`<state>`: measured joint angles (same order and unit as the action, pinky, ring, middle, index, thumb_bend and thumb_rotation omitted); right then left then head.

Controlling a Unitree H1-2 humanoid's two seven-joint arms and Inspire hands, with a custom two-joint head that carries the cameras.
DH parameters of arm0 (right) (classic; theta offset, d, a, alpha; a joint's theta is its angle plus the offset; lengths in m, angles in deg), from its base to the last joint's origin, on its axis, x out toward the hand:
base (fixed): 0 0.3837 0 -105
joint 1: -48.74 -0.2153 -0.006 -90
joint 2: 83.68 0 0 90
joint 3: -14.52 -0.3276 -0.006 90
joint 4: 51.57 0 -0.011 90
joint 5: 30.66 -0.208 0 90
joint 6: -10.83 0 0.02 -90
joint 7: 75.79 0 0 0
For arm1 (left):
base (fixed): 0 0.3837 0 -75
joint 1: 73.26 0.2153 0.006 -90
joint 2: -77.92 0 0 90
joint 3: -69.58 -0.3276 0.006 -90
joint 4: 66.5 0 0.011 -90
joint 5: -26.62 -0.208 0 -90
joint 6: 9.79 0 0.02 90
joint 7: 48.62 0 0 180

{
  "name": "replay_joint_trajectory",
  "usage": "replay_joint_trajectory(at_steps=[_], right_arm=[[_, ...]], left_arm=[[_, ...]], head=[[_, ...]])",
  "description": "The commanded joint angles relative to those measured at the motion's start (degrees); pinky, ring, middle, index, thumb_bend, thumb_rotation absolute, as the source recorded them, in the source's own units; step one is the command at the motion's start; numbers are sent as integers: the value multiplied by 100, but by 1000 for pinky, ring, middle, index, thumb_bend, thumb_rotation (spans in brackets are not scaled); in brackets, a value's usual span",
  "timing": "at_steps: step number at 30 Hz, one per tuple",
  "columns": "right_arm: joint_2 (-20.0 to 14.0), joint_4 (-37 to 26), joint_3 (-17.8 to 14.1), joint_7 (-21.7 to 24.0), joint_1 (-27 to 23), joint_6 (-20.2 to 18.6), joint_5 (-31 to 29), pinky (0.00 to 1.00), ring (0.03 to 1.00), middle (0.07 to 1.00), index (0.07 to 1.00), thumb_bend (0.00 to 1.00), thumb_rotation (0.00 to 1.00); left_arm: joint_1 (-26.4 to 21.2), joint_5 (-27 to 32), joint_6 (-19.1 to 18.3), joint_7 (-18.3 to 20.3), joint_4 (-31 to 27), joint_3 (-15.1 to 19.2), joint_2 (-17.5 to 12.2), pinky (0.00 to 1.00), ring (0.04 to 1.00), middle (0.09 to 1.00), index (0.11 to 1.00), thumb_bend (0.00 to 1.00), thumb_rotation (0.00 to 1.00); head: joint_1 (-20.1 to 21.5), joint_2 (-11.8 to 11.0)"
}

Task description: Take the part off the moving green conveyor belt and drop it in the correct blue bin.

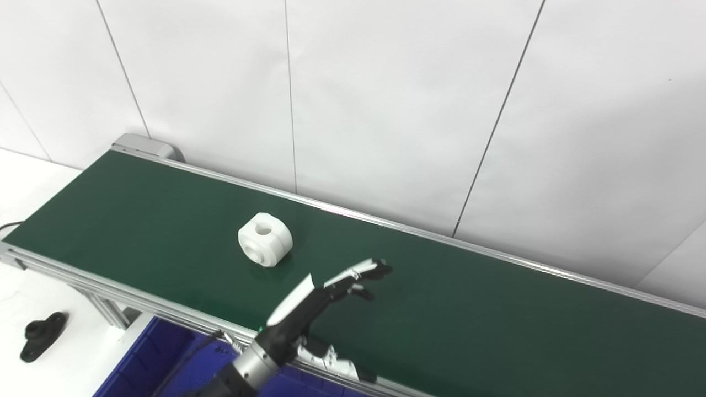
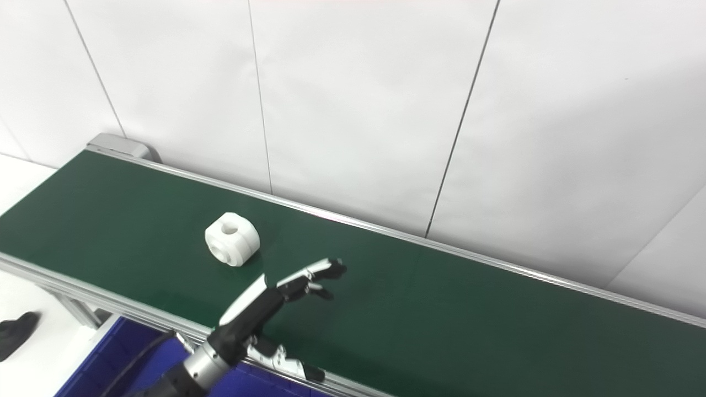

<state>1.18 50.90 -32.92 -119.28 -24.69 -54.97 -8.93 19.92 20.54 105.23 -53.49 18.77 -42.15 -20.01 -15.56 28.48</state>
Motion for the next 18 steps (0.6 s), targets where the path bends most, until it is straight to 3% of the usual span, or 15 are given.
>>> replay_joint_trajectory(at_steps=[1,8,12,18], right_arm=[[1,-26,43,-142,-71,272,54,790,847,873,919,857,508],[8,-3,48,-207,-85,272,64,784,842,866,917,872,522],[1,-9,78,-230,-96,272,30,801,845,866,917,871,510],[-3,5,87,-274,-110,272,75,801,845,860,914,872,528]], left_arm=[[-93,-41,52,234,-288,199,22,816,953,981,939,886,308],[-517,-546,-755,834,-694,775,-66,886,962,995,961,797,191],[-791,-860,-1003,1072,-592,977,-113,892,949,988,955,795,114],[-1135,-1146,-1262,1354,-317,1188,-172,838,923,981,945,819,83]], head=[[-10,14],[-29,12],[-51,25],[-75,35]])
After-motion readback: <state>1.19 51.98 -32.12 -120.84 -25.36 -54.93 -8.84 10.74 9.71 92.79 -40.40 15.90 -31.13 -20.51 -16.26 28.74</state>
